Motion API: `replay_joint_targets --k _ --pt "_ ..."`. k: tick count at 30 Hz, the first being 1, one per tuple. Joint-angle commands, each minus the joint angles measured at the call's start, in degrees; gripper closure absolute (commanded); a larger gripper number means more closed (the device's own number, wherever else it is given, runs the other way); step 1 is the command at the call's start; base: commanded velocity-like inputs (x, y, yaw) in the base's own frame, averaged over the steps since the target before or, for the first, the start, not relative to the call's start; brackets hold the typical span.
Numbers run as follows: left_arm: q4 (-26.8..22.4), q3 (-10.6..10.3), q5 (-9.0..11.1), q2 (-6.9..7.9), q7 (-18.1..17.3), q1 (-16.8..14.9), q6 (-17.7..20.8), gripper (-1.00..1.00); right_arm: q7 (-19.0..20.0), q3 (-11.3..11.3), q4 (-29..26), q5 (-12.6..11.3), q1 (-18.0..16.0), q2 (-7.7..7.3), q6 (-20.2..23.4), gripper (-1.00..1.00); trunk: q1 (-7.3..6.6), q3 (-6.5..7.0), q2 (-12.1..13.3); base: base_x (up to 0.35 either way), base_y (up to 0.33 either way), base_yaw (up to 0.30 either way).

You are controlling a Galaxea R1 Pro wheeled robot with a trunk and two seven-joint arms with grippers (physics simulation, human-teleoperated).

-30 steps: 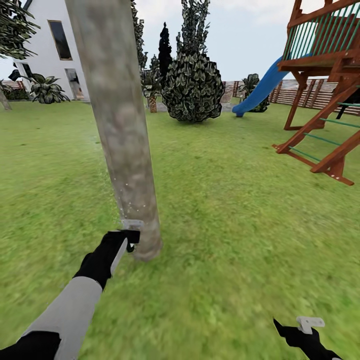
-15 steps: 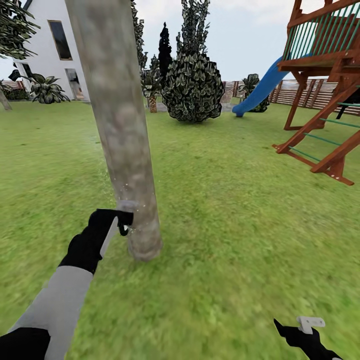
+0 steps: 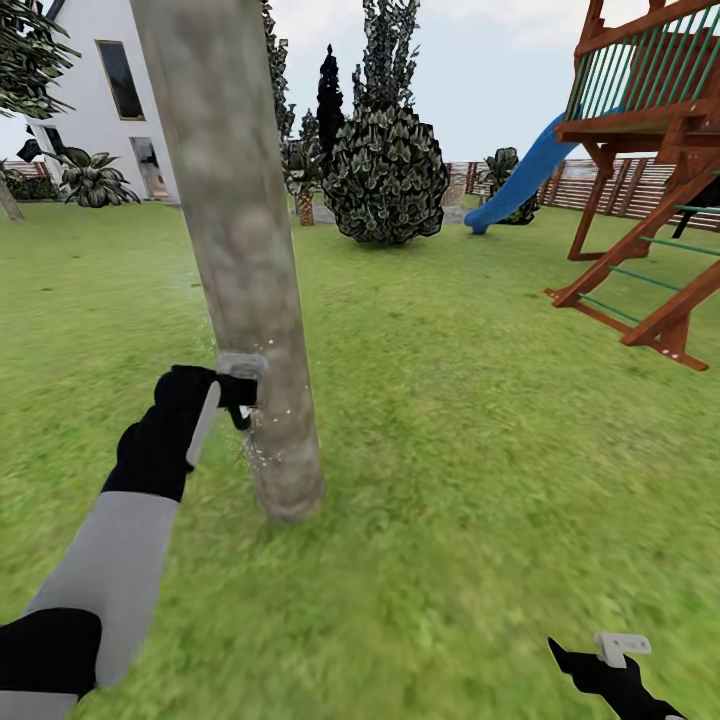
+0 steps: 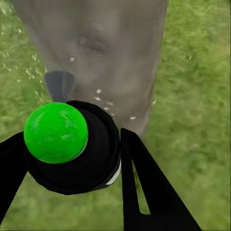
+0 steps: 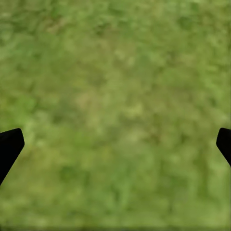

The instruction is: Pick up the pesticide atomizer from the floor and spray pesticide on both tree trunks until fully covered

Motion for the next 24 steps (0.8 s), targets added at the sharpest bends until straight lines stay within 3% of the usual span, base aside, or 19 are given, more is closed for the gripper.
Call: replay_joint_targets --k 1,4,5,7,9,10,11,12,14,16,18,20,21,22,24 --pt "0.0 1.6 0.7 0.7 0.0 -0.5 0.2 1.0 0.0 0.0 0.0 0.0 0.0 0.0 0.0 -1.0 0.0 0.0 0.0 0.0 0.0 0.0" --pt "0.0 2.3 0.7 0.25 0.0 -1.0 0.3 1.0 0.0 0.0 0.0 0.0 0.0 0.0 0.0 -1.0 0.0 0.0 0.0 0.0 0.0 0.0" --pt "0.0 1.7 0.7 -0.73 0.0 -1.2 0.3 1.0 0.0 0.0 0.0 0.0 0.0 0.0 0.0 -1.0 0.0 0.0 0.0 0.0 0.0 0.0" --pt "0.0 0.3 0.6 -5.11 0.0 -2.1 0.3 1.0 0.0 0.0 0.0 0.0 0.0 0.0 0.0 -1.0 0.0 0.0 0.0 0.0 0.0 0.0" --pt "0.2 0.0 0.5 -6.75 0.0 -3.3 0.3 1.0 0.0 0.0 0.0 0.0 0.0 0.0 0.0 -1.0 0.0 0.0 0.0 0.0 0.0 0.0" --pt "0.2 0.0 0.5 -6.67 0.0 -3.6 0.3 1.0 0.0 0.0 0.0 0.0 0.0 0.0 0.0 -1.0 0.0 0.0 0.0 0.0 0.0 0.0" --pt "0.1 0.2 0.4 -5.58 0.0 -3.7 0.3 1.0 0.0 0.0 0.0 0.0 0.0 0.0 0.0 -1.0 0.0 0.0 0.0 0.0 0.0 0.0" --pt "0.0 0.8 0.6 -2.54 0.0 -3.8 0.3 1.0 0.0 0.0 0.0 0.0 0.0 0.0 0.0 -1.0 0.0 0.0 0.0 0.0 0.0 0.0" --pt "0.0 2.6 0.7 0.82 0.0 -3.9 0.5 1.0 0.0 0.0 0.0 0.0 0.0 0.0 0.1 -1.0 0.0 0.0 0.0 0.0 0.0 0.0" --pt "0.0 3.2 0.7 1.89 0.0 -3.6 0.7 1.0 0.0 0.1 0.0 0.0 0.0 0.0 0.1 -1.0 0.0 0.0 0.0 0.0 0.0 0.0" --pt "0.0 2.7 0.6 1.29 0.0 -3.2 0.6 1.0 0.0 0.1 0.0 0.0 0.0 0.0 0.1 -1.0 0.0 0.0 0.0 0.0 0.0 0.0" --pt "0.1 -0.8 0.7 0.38 0.0 -2.7 0.6 1.0 0.0 0.1 0.1 0.0 0.0 0.0 0.1 -1.0 0.0 0.0 0.0 0.0 0.0 0.0" --pt "0.7 -2.6 0.7 -1.1 0.0 -2.4 0.5 1.0 0.0 0.1 0.1 0.0 0.0 0.0 0.1 -1.0 0.0 0.0 0.0 0.0 0.0 0.0" --pt "1.0 -3.2 0.7 -2.44 0.1 -1.2 0.4 1.0 0.0 0.1 0.1 0.0 0.0 0.0 0.1 -1.0 0.0 0.0 0.0 0.0 0.0 0.0" --pt "1.2 -3.5 0.7 -3.41 0.1 0.1 0.3 1.0 0.0 0.1 0.1 0.0 0.0 0.0 0.1 -1.0 0.0 0.0 0.0 0.0 0.0 0.0"
